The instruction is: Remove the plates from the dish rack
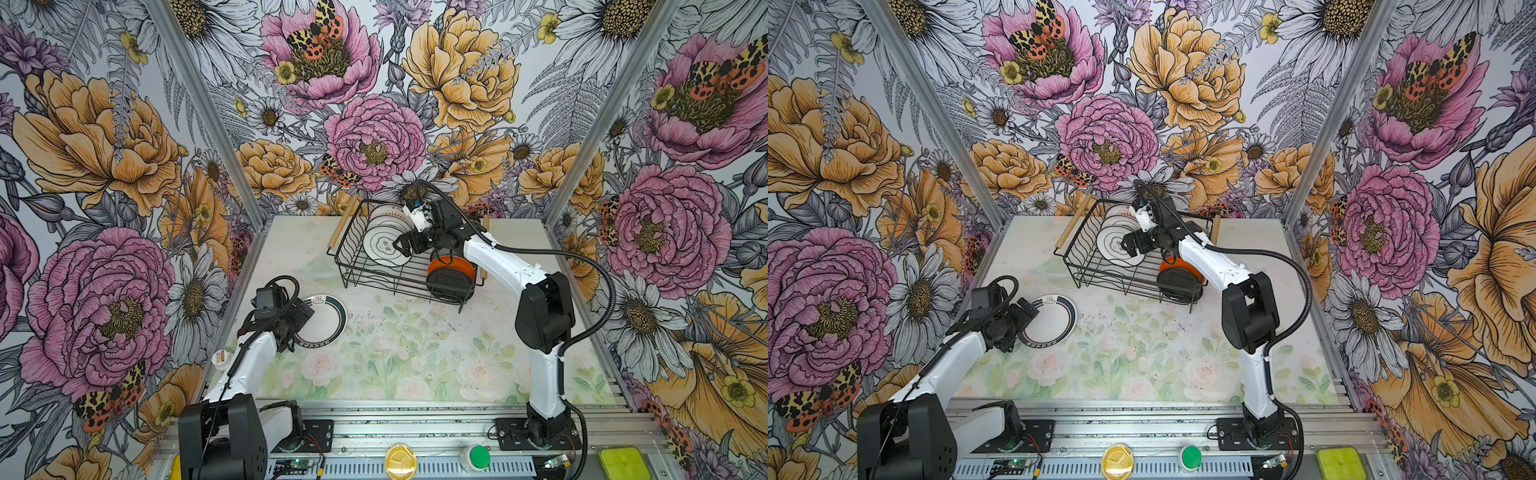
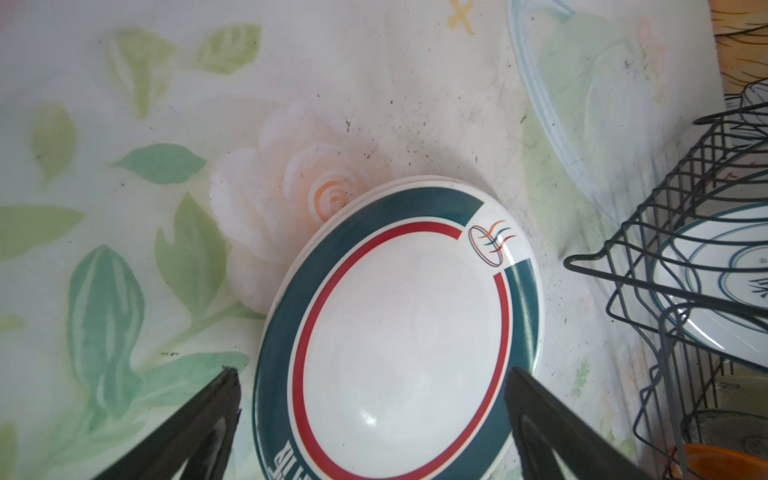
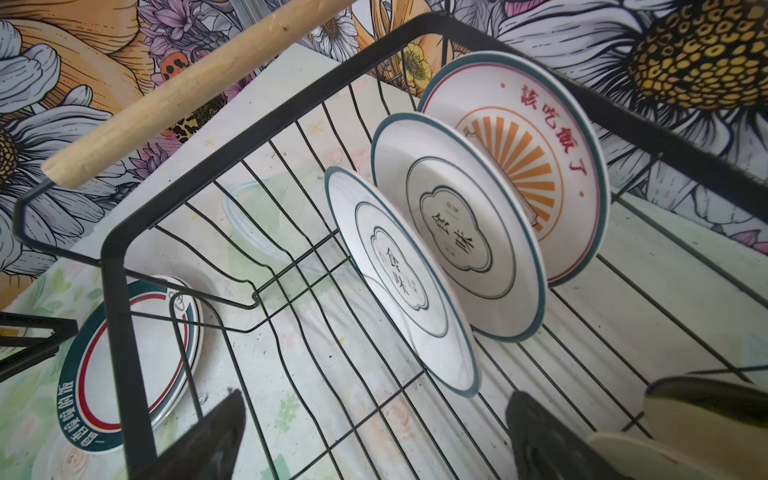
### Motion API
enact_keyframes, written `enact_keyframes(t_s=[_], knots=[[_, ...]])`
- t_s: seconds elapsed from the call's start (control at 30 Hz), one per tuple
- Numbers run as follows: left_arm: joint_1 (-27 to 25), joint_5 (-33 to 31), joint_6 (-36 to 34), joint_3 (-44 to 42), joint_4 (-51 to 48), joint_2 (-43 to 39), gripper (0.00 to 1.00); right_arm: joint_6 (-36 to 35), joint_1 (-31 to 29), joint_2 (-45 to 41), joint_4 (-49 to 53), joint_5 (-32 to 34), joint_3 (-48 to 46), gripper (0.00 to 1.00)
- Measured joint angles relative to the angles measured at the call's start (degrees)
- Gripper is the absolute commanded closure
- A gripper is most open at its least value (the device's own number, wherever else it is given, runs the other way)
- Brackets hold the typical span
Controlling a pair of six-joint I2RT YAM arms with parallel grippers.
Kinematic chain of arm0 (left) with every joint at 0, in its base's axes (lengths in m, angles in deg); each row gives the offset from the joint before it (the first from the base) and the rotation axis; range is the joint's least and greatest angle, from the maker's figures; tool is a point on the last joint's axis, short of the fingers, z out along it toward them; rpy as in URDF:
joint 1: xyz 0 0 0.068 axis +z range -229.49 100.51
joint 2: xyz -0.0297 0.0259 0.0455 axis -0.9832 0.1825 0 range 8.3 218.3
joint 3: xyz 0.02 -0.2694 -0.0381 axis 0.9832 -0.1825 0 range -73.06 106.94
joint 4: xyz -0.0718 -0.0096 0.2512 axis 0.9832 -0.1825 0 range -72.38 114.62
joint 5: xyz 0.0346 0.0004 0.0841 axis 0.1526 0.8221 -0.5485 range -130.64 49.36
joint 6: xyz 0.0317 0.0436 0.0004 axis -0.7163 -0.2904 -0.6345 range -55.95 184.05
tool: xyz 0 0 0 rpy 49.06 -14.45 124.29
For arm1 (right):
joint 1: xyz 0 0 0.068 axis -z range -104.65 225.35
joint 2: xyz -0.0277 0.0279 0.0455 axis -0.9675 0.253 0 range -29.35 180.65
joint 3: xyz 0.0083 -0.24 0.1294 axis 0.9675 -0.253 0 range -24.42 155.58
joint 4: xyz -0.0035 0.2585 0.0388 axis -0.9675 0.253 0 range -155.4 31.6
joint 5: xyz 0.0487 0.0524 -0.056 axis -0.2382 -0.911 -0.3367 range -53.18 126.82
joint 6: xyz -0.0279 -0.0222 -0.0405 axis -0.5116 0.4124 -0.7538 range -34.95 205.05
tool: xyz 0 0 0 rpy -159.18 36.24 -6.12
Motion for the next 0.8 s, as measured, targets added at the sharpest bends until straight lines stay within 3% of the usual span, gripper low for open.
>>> enact_keyframes(t_s=[0.4,0.8], knots=[[1.27,3.89,0.44,-0.02,-3.56,-13.14,0.01,-2.51,0.39,6.51,0.2,-0.26,5.95,0.09],[1.29,4.63,0.42,-0.02,-4.59,-15.69,0.01,-9.09,2.01,10.19,0.13,-2.64,9.51,0.31]])
